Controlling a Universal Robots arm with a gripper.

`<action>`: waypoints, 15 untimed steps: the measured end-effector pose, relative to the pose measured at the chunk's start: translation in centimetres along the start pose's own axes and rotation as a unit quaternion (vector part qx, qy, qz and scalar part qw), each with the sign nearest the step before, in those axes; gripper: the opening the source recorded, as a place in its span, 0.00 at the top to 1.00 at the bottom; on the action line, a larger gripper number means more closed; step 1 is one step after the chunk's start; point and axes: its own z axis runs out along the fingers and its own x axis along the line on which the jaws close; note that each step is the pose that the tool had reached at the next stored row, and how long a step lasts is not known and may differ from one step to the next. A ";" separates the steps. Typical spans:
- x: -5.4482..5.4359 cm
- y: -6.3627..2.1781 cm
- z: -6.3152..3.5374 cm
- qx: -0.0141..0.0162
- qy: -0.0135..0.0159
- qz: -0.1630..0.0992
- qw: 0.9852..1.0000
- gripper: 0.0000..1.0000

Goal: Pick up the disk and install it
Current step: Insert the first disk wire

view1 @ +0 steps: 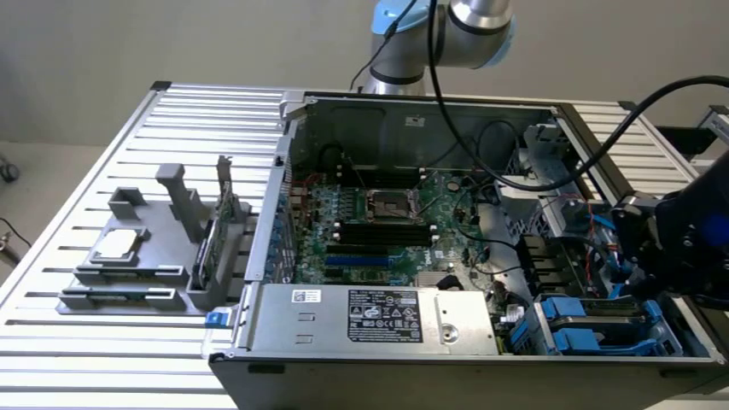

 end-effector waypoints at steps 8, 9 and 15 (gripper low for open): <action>-0.2 0.23 0.04 0.008 0.006 0.009 1.000 0.88; -0.2 0.25 0.05 0.009 0.007 0.010 1.000 0.88; -0.3 0.30 0.23 0.011 0.007 0.021 1.000 0.64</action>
